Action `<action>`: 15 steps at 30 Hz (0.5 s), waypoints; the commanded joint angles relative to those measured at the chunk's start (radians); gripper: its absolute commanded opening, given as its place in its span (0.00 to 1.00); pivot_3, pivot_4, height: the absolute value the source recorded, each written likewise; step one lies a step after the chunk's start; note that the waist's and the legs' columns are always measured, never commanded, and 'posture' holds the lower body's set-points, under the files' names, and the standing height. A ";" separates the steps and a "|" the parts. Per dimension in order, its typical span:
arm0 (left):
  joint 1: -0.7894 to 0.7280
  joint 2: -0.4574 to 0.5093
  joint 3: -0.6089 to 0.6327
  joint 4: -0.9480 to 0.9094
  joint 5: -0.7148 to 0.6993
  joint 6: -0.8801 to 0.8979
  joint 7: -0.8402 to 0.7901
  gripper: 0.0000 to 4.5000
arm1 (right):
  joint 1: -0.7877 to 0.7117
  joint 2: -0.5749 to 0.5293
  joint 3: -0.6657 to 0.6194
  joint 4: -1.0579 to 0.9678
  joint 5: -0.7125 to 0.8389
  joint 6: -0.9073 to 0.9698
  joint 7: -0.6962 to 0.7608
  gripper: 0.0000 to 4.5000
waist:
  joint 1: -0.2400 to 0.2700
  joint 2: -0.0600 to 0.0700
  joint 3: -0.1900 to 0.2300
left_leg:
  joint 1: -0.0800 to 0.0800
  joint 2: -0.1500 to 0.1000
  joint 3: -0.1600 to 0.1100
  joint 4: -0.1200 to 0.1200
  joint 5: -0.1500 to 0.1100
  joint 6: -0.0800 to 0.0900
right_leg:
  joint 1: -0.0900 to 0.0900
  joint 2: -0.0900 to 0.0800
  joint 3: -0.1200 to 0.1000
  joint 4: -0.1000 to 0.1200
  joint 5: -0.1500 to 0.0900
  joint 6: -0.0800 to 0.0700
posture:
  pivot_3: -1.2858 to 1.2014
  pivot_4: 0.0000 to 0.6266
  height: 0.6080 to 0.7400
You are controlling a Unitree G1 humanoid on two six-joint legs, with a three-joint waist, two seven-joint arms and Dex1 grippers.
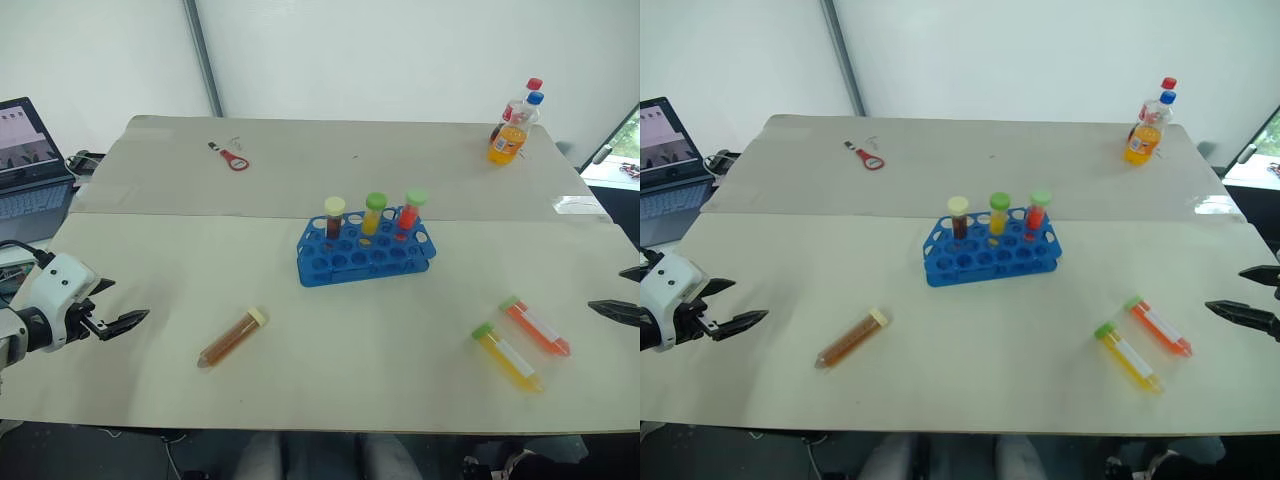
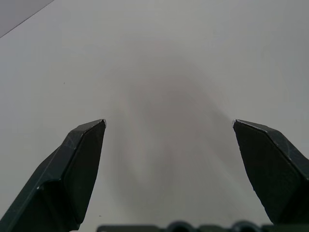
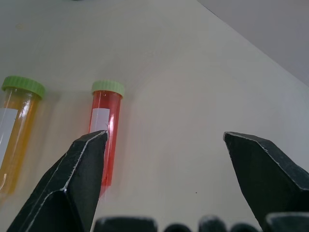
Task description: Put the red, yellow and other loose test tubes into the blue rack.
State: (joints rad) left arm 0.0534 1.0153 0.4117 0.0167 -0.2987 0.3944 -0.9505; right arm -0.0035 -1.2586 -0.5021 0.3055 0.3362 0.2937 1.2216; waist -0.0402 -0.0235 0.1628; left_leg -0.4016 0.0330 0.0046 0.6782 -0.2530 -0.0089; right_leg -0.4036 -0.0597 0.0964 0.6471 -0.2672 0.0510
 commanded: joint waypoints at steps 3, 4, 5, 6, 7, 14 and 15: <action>-0.021 0.033 0.019 -0.018 0.005 0.009 -0.004 1.00 | -0.011 0.009 -0.021 0.060 -0.013 -0.067 0.012 0.95 | 0.002 0.000 0.000 | 0.000 0.000 0.000 0.000 0.000 0.000 | 0.000 0.000 0.000 0.000 0.000 0.000 | 0.52 0.24 0.91; -0.024 0.038 0.017 -0.018 0.011 0.013 -0.001 1.00 | -0.012 0.011 -0.021 0.070 -0.015 -0.076 0.012 0.95 | 0.002 0.000 0.000 | 0.000 0.000 0.000 0.000 0.000 0.000 | 0.000 0.000 0.000 0.000 0.000 0.000 | 0.52 0.24 0.91; -0.028 0.040 0.016 -0.019 0.007 0.023 -0.002 1.00 | -0.015 0.012 -0.019 0.076 -0.016 -0.081 0.013 0.95 | 0.002 0.000 0.000 | 0.000 0.000 0.000 0.000 0.000 0.000 | 0.000 0.000 0.000 0.000 0.000 0.000 | 0.52 0.24 0.91; -0.032 0.043 0.018 -0.020 -0.003 0.032 -0.011 1.00 | -0.018 0.013 -0.018 0.081 -0.017 -0.086 0.014 0.95 | 0.002 0.000 0.000 | 0.000 0.000 0.000 0.000 0.000 0.000 | 0.000 0.000 0.000 0.000 0.000 0.000 | 0.52 0.24 0.91; -0.032 0.045 0.021 -0.021 -0.012 0.042 -0.020 1.00 | -0.019 0.015 -0.018 0.084 -0.018 -0.090 0.014 0.95 | 0.001 0.000 0.000 | 0.000 0.000 0.000 0.000 0.000 0.000 | 0.000 0.000 0.000 0.000 0.000 0.000 | 0.52 0.24 0.91; -0.031 0.044 0.031 -0.074 -0.048 0.068 -0.056 1.00 | -0.024 0.025 -0.026 0.088 -0.015 -0.100 0.008 0.95 | -0.002 0.000 0.000 | 0.000 0.000 0.000 0.000 0.000 0.000 | 0.000 0.000 0.000 0.000 0.000 0.000 | 0.52 0.24 0.91; -0.049 0.037 0.012 -0.122 -0.071 0.086 -0.063 1.00 | -0.028 0.025 -0.024 0.081 -0.012 -0.094 0.008 0.95 | -0.002 0.000 0.000 | 0.000 0.000 0.000 0.000 0.000 0.000 | 0.000 0.000 0.000 0.000 0.000 0.000 | 0.52 0.24 0.91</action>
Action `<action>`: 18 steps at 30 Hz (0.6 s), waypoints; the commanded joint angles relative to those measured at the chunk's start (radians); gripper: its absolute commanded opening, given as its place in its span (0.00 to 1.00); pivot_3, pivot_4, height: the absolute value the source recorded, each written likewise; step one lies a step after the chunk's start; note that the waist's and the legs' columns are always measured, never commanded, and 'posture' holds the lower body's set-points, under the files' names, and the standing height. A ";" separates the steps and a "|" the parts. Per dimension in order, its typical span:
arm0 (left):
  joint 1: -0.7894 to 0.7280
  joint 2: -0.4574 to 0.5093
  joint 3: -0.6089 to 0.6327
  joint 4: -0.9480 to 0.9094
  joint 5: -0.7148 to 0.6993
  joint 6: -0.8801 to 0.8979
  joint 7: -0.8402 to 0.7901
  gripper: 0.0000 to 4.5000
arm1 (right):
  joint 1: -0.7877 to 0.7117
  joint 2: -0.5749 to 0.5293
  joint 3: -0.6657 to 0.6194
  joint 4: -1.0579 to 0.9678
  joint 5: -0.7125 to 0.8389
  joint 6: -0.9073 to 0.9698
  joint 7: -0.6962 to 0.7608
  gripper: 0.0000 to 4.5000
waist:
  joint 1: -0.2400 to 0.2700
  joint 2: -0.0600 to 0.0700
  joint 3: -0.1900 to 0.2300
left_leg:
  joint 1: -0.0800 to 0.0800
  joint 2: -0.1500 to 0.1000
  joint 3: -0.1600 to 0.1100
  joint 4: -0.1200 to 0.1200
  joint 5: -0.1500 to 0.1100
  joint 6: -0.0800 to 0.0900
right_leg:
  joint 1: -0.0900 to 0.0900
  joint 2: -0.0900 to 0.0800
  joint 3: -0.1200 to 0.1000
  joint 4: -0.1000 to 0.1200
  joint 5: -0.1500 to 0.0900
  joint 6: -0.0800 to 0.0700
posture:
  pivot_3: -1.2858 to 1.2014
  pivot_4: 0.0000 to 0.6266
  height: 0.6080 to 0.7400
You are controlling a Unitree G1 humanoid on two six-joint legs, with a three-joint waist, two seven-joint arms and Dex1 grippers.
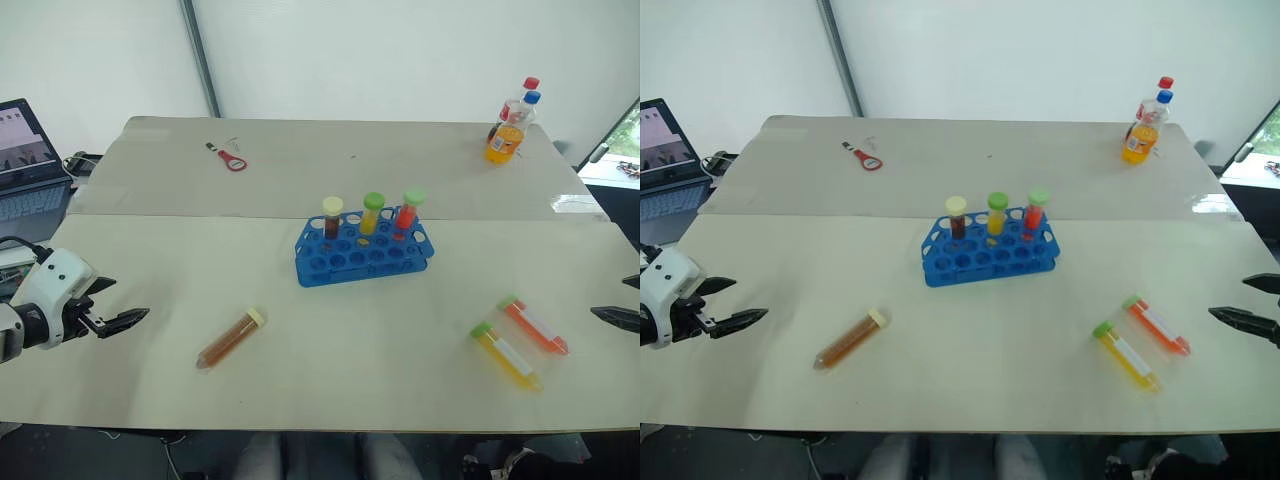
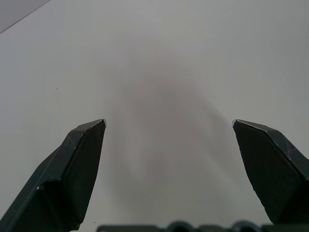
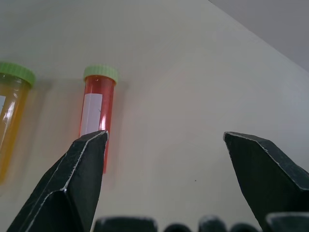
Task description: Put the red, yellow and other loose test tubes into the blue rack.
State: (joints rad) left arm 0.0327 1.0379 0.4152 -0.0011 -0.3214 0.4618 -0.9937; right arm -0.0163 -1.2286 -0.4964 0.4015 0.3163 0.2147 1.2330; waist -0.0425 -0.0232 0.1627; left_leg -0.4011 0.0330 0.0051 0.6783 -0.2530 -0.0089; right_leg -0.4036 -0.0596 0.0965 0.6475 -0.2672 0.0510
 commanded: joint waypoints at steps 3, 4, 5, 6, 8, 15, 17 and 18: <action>-0.111 -0.022 -0.077 -0.272 -0.129 0.067 -0.030 1.00 | -0.045 -0.007 -0.011 -0.041 0.014 0.016 -0.015 0.95 | 0.013 0.000 0.000 | -0.001 0.000 0.000 0.002 0.000 0.000 | 0.001 0.000 0.000 0.000 0.000 0.000 | 0.52 0.24 0.91; -0.152 -0.051 -0.116 -0.325 -0.162 0.092 -0.021 1.00 | -0.045 -0.004 -0.006 -0.070 0.018 0.029 -0.017 0.95 | 0.017 0.000 0.000 | -0.001 -0.001 0.000 0.002 0.000 0.000 | 0.001 -0.001 0.000 0.000 0.000 0.000 | 0.52 0.24 0.91; -0.189 -0.077 -0.155 -0.368 -0.187 0.109 -0.014 1.00 | -0.044 -0.002 -0.001 -0.101 0.018 0.043 -0.023 0.95 | 0.018 0.000 0.000 | -0.001 -0.001 0.000 0.003 0.000 0.000 | 0.001 -0.001 0.000 0.000 0.000 0.000 | 0.52 0.24 0.91; -0.229 -0.105 -0.202 -0.408 -0.206 0.125 -0.007 1.00 | -0.043 0.000 0.005 -0.139 0.024 0.072 -0.028 0.95 | 0.019 0.001 0.000 | 0.000 -0.001 0.000 0.003 0.000 0.000 | 0.002 -0.001 0.000 0.001 0.000 0.000 | 0.52 0.24 0.91; -0.280 -0.140 -0.263 -0.451 -0.224 0.146 -0.001 1.00 | -0.038 0.003 0.009 -0.197 0.035 0.118 -0.031 0.95 | 0.023 0.001 -0.001 | -0.001 -0.001 -0.001 0.003 0.000 0.000 | 0.001 0.000 0.000 0.001 0.000 0.000 | 0.52 0.24 0.91; -0.482 -0.285 -0.511 -0.475 -0.213 0.098 -0.063 1.00 | -0.090 -0.079 0.203 -0.379 -0.044 0.413 -0.114 0.95 | 0.024 0.001 -0.001 | -0.002 -0.001 -0.001 0.004 0.000 0.000 | 0.000 0.000 0.000 0.002 0.000 0.000 | 0.52 0.24 0.91; -0.527 -0.330 -0.568 -0.456 -0.194 0.054 -0.091 1.00 | -0.167 -0.080 0.290 -0.378 -0.064 0.499 -0.136 0.95 | 0.023 0.001 -0.001 | -0.002 -0.001 -0.001 0.005 0.000 0.000 | 0.000 0.001 0.000 0.002 0.000 0.000 | 0.52 0.24 0.91; -0.547 -0.355 -0.592 -0.445 -0.186 0.033 -0.101 1.00 | -0.203 -0.080 0.338 -0.376 -0.076 0.537 -0.137 0.95 | 0.025 0.001 -0.001 | -0.002 -0.001 -0.001 0.005 0.000 0.000 | 0.001 0.001 0.000 0.002 0.000 0.000 | 0.52 0.24 0.91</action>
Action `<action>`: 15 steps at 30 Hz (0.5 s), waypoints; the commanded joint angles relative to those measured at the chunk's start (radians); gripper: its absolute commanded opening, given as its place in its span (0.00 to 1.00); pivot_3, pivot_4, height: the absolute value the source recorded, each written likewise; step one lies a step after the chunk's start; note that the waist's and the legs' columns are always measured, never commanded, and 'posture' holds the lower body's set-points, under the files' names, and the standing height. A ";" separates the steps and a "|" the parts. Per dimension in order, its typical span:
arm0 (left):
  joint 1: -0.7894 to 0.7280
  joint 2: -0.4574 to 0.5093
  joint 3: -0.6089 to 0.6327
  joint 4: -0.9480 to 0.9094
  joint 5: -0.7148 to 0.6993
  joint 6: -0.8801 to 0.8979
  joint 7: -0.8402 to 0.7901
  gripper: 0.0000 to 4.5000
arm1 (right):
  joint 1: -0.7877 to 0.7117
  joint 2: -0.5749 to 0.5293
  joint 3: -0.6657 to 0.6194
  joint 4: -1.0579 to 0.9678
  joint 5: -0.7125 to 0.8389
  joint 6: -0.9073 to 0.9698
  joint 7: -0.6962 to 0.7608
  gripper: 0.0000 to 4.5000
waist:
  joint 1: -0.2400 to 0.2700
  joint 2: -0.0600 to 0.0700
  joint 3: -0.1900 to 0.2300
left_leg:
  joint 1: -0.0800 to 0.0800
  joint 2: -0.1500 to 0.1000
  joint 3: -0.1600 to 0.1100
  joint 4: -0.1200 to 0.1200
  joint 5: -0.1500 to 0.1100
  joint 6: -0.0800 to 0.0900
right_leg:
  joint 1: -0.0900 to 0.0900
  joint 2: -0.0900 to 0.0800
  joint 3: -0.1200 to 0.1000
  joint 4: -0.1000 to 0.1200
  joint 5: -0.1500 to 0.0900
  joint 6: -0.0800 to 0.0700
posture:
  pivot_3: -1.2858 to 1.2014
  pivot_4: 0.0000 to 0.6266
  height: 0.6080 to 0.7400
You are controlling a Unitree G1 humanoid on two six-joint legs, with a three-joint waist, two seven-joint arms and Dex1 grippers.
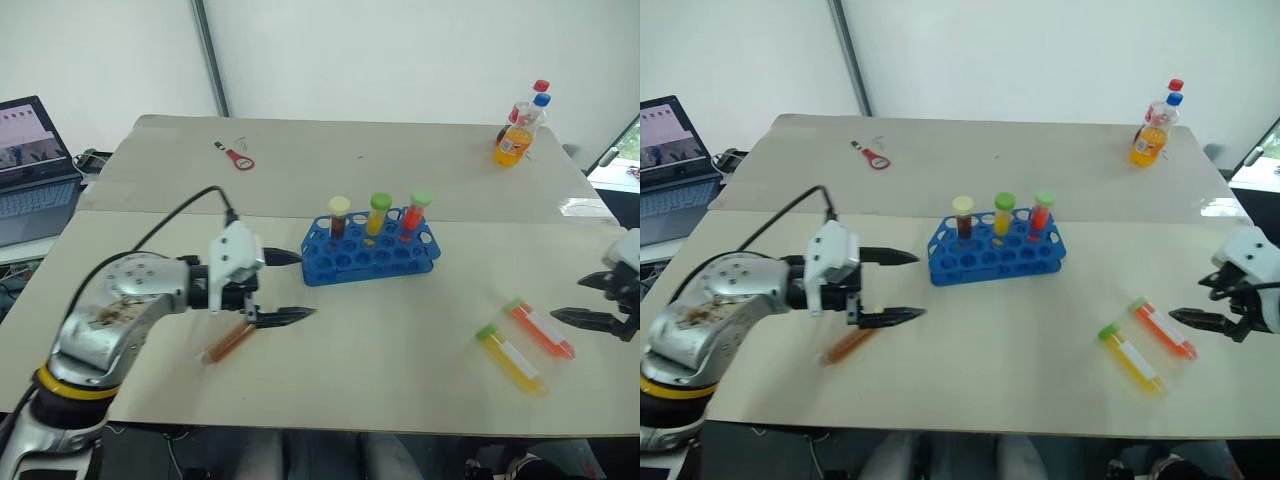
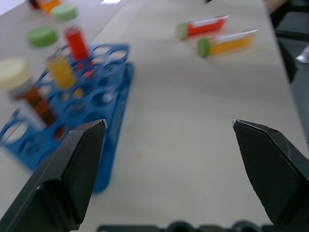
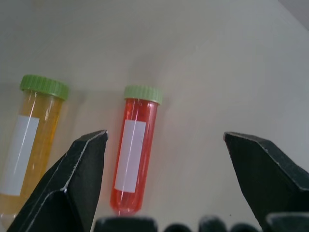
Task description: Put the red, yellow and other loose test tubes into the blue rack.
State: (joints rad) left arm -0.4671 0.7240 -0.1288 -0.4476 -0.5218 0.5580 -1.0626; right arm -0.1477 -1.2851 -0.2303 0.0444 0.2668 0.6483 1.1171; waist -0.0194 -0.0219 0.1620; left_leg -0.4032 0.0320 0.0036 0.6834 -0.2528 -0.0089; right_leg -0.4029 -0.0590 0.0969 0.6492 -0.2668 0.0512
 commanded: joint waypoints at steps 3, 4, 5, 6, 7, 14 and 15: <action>-0.084 -0.096 -0.116 0.033 0.057 -0.126 -0.061 1.00 | -0.164 -0.016 0.194 -0.002 -0.060 0.189 -0.010 0.95 | 0.003 0.000 0.000 | -0.001 0.000 0.000 0.000 0.000 0.000 | 0.000 0.000 0.000 -0.001 0.000 0.000 | 0.52 0.24 0.91; -0.089 -0.108 -0.136 0.041 0.072 -0.151 -0.075 1.00 | -0.192 -0.010 0.230 0.007 -0.070 0.211 -0.006 0.95 | 0.003 0.000 0.000 | -0.001 0.000 0.000 0.000 0.000 0.000 | -0.001 0.000 0.000 -0.001 0.000 0.000 | 0.52 0.24 0.91; -0.094 -0.120 -0.152 0.048 0.083 -0.171 -0.084 1.00 | -0.216 -0.005 0.262 0.018 -0.080 0.223 -0.001 0.95 | 0.004 0.000 0.000 | -0.002 0.000 0.000 0.000 0.000 0.000 | -0.001 0.000 0.000 -0.001 0.000 0.000 | 0.52 0.24 0.91; -0.101 -0.134 -0.164 0.053 0.089 -0.184 -0.089 1.00 | -0.238 -0.001 0.294 0.030 -0.089 0.232 0.008 0.95 | 0.005 0.000 0.000 | -0.002 0.000 0.000 0.000 0.000 0.000 | -0.001 0.000 0.000 -0.001 0.000 0.000 | 0.52 0.24 0.91; -0.107 -0.147 -0.172 0.058 0.092 -0.192 -0.091 1.00 | -0.256 0.002 0.318 0.043 -0.097 0.233 0.014 0.95 | 0.006 0.000 0.000 | -0.002 0.000 0.000 0.000 0.000 0.000 | -0.002 0.000 0.000 -0.001 0.000 0.000 | 0.52 0.24 0.91; -0.128 -0.203 -0.201 0.082 0.123 -0.227 -0.090 1.00 | -0.346 0.034 0.454 0.171 -0.167 0.216 0.055 0.95 | 0.007 0.000 0.000 | -0.002 0.000 -0.001 0.001 0.000 0.000 | -0.001 0.000 -0.001 -0.001 0.000 0.000 | 0.52 0.24 0.91; -0.126 -0.206 -0.203 0.083 0.127 -0.230 -0.089 1.00 | -0.353 0.037 0.465 0.185 -0.174 0.209 0.062 0.95 | 0.007 0.000 0.000 | -0.002 0.000 -0.001 0.001 0.000 0.000 | -0.001 0.000 -0.001 -0.001 0.000 0.000 | 0.52 0.24 0.91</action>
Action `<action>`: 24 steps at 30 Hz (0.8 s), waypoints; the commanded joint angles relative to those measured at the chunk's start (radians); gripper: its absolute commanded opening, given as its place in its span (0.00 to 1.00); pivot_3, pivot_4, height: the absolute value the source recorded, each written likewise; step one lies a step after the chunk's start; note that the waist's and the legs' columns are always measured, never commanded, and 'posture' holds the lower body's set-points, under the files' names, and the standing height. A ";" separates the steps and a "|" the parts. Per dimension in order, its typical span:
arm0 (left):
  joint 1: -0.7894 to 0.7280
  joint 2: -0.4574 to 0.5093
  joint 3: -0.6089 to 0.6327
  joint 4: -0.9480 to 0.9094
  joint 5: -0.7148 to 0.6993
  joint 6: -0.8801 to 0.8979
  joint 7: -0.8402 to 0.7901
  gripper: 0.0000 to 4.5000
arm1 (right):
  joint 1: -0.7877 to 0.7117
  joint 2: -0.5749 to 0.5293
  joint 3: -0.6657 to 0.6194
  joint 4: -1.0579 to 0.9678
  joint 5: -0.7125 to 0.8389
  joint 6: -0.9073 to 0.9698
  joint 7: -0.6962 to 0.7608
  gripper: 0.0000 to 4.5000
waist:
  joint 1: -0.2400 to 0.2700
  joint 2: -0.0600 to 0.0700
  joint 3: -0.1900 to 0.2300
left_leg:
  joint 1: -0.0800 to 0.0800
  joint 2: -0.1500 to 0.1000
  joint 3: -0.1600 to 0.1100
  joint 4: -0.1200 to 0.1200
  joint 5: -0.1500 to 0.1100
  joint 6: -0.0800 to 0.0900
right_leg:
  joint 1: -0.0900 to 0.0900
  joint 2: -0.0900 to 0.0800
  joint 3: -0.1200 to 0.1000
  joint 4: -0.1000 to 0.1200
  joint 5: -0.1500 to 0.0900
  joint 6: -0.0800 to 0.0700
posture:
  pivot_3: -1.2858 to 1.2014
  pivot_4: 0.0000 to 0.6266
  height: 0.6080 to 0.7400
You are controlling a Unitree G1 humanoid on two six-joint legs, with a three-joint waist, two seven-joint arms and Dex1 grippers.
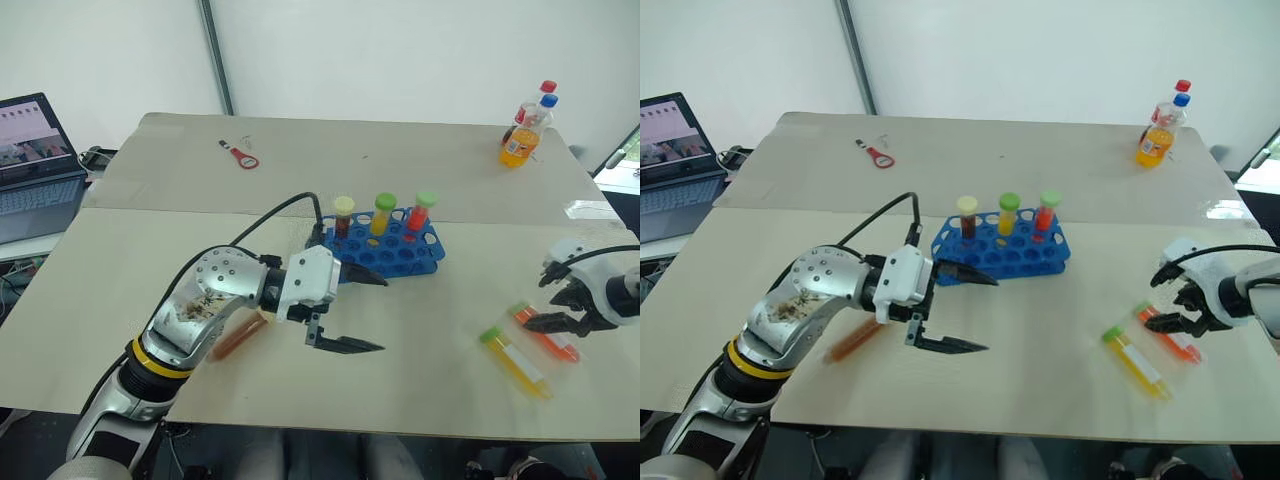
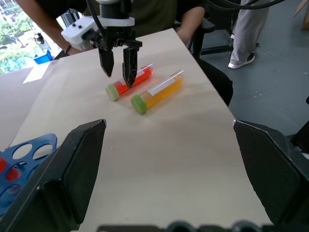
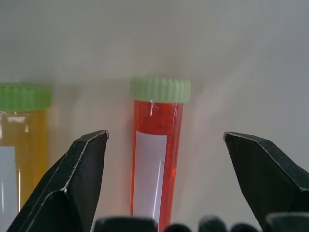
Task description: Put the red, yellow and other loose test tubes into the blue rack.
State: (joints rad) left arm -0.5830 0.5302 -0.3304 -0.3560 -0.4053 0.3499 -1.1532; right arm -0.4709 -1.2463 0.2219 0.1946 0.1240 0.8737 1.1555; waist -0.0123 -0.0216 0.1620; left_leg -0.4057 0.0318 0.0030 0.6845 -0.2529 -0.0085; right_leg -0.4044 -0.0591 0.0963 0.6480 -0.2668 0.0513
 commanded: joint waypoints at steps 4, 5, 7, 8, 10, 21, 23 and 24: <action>0.001 -0.022 -0.007 -0.004 0.032 -0.039 0.008 1.00 | -0.058 0.024 0.040 0.104 -0.058 -0.046 0.042 0.78 | -0.001 0.000 0.000 | 0.000 0.000 0.000 0.000 0.000 0.000 | 0.000 0.000 0.000 0.000 0.000 0.000 | 0.52 0.24 0.91; 0.005 -0.024 -0.008 -0.005 0.035 -0.040 0.011 1.00 | -0.062 0.030 0.041 0.114 -0.055 -0.042 0.050 0.69 | -0.001 0.000 0.000 | 0.000 0.000 0.000 0.000 0.000 0.000 | 0.000 0.000 0.000 0.000 0.000 0.000 | 0.52 0.24 0.91; 0.009 -0.028 -0.006 -0.005 0.036 -0.039 0.014 1.00 | -0.064 0.037 0.042 0.125 -0.059 -0.048 0.061 0.54 | -0.001 0.000 0.000 | 0.000 0.000 0.000 0.000 0.000 0.000 | 0.000 0.000 0.000 0.000 0.000 0.000 | 0.52 0.24 0.91; 0.010 -0.030 -0.005 -0.005 0.037 -0.039 0.014 1.00 | -0.066 0.043 0.040 0.131 -0.059 -0.043 0.062 0.47 | -0.001 0.000 0.000 | 0.000 0.000 0.000 0.000 0.000 0.000 | 0.000 0.000 0.000 0.000 0.000 0.000 | 0.52 0.24 0.91; 0.012 -0.031 -0.003 -0.002 0.039 -0.040 0.013 1.00 | -0.064 0.049 0.040 0.139 -0.063 -0.046 0.067 0.32 | -0.001 0.000 0.000 | 0.000 0.000 0.000 0.000 0.000 0.000 | 0.000 0.000 0.000 0.000 0.000 0.000 | 0.52 0.24 0.91; 0.053 0.017 0.098 0.035 0.004 0.004 0.020 1.00 | -0.042 0.042 -0.169 -0.040 0.054 0.005 0.046 0.22 | -0.005 0.002 0.000 | 0.000 0.000 0.000 0.000 0.000 0.000 | 0.000 0.000 0.000 0.001 0.000 0.000 | 0.52 0.24 0.91; 0.071 0.034 0.134 0.044 -0.008 0.018 0.033 1.00 | -0.010 0.071 -0.283 -0.145 0.107 -0.005 0.008 0.22 | -0.006 0.002 0.000 | 0.000 0.000 -0.001 0.000 0.000 0.000 | 0.000 0.000 0.000 0.001 0.000 0.000 | 0.52 0.24 0.91; 0.079 0.043 0.149 0.045 -0.015 0.025 0.036 1.00 | 0.008 0.090 -0.331 -0.192 0.133 -0.003 -0.009 0.22 | -0.005 0.002 0.000 | 0.001 0.000 -0.001 0.000 0.000 0.000 | 0.000 0.001 0.000 0.001 0.000 0.000 | 0.52 0.24 0.91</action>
State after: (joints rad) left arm -0.5077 0.5644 -0.2176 -0.2985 -0.3952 0.3654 -1.1267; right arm -0.4681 -1.1623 -0.0183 0.0831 0.2131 0.8699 1.1724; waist -0.0169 -0.0197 0.1618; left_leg -0.4053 0.0323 0.0015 0.6845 -0.2530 -0.0082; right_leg -0.4047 -0.0586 0.0959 0.6493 -0.2668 0.0512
